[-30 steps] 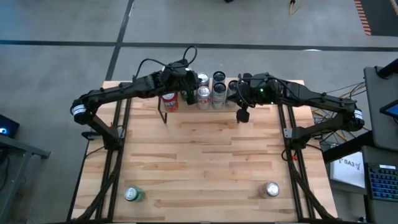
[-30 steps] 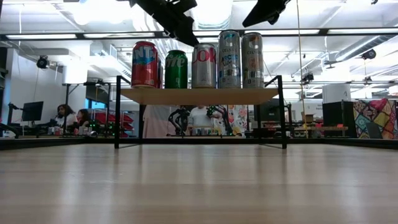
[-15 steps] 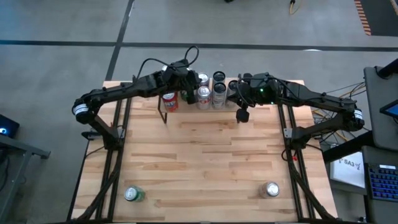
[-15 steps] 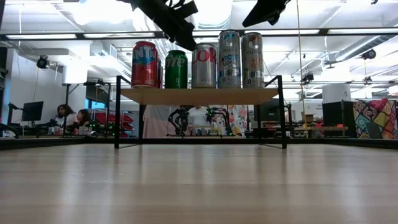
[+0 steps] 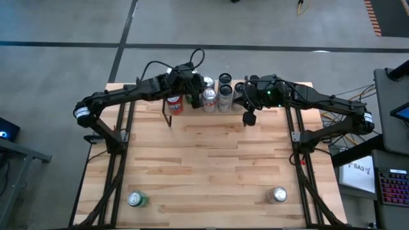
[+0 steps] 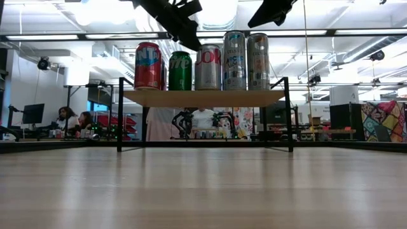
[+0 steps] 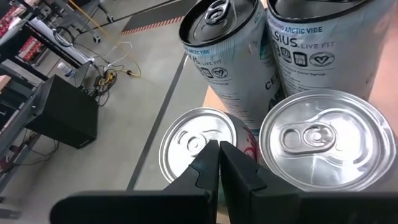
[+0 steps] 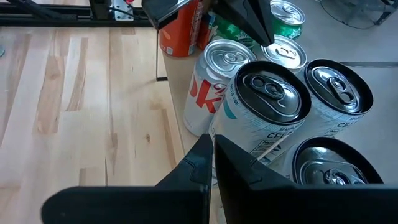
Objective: Place canned beverage on shelf
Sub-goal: Put the left silver soda can on the shelf aligned with the other silver soda can
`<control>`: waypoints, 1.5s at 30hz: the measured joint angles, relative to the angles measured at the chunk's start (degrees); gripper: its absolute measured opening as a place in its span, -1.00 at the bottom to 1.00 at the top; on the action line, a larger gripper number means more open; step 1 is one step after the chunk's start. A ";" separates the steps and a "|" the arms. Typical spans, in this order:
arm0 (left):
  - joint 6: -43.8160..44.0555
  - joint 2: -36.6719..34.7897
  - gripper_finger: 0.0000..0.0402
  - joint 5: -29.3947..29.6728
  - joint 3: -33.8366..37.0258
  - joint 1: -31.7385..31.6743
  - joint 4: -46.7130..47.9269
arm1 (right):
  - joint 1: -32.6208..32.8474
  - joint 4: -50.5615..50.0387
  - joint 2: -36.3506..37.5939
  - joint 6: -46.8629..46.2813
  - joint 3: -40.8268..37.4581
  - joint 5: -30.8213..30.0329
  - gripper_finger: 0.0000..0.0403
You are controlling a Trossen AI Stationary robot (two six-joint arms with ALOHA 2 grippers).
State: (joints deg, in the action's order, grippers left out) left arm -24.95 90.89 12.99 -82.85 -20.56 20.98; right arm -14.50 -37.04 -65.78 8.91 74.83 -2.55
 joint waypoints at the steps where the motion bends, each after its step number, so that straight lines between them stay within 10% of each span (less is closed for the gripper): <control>1: 0.00 -0.07 -1.00 -0.02 0.00 0.00 0.06 | 0.00 0.00 0.00 0.00 0.00 0.00 -0.96; 45: -3.15 0.15 -1.00 -0.02 0.02 -0.68 -0.80 | 0.00 0.00 0.00 -1.00 0.00 -0.01 -0.96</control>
State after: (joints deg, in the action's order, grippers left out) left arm -28.10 91.05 12.97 -82.83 -21.23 20.18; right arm -14.50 -37.04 -65.78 7.91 74.83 -2.56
